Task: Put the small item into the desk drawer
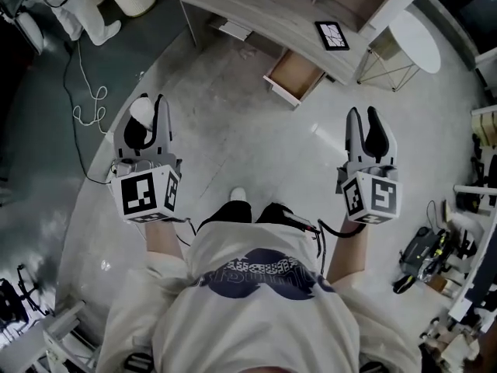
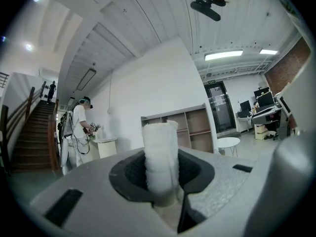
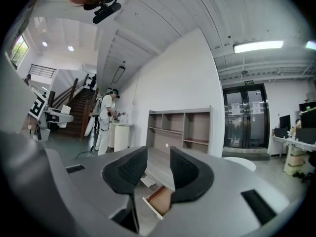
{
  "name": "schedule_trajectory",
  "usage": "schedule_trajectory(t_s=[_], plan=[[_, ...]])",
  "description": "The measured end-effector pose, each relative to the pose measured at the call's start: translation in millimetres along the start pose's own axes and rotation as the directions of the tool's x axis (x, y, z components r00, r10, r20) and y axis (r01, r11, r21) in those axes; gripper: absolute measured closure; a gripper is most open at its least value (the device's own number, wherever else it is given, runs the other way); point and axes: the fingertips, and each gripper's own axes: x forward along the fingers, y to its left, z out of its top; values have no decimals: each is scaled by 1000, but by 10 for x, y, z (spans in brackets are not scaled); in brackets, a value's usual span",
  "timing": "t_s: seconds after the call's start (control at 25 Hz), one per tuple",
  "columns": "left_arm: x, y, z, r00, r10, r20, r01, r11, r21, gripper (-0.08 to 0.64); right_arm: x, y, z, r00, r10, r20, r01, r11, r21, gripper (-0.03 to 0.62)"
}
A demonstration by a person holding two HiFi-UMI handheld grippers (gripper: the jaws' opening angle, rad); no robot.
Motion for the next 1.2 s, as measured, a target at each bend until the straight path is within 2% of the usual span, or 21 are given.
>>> schedule_trajectory(t_s=[0.28,0.44,0.6,0.76,0.88,1.2], plan=[[352,201,-306,998,-51,-46,50,998,-26,446,230,53,-147,996,-63,-58,63,998,-4,448],[552,170,-378,996,-73,-59,72,997,-24,446,357,-76,-225,993,-95,-65,96,995,9,448],[717,207,-465,995,-59,-85,59,998,-6,446,558,-190,-359,993,-94,-75,96,995,37,442],[1128,182,-426,994,-70,-89,72,997,18,446,876,-448,-418,989,-123,-79,127,991,52,440],[1571,64,-324,992,-98,-74,100,994,37,446,1132,-673,-423,986,-147,-81,152,987,60,440],[2585,-584,-140,982,-178,-57,182,982,56,446,1599,-1407,-409,980,-183,-81,189,979,74,440]])
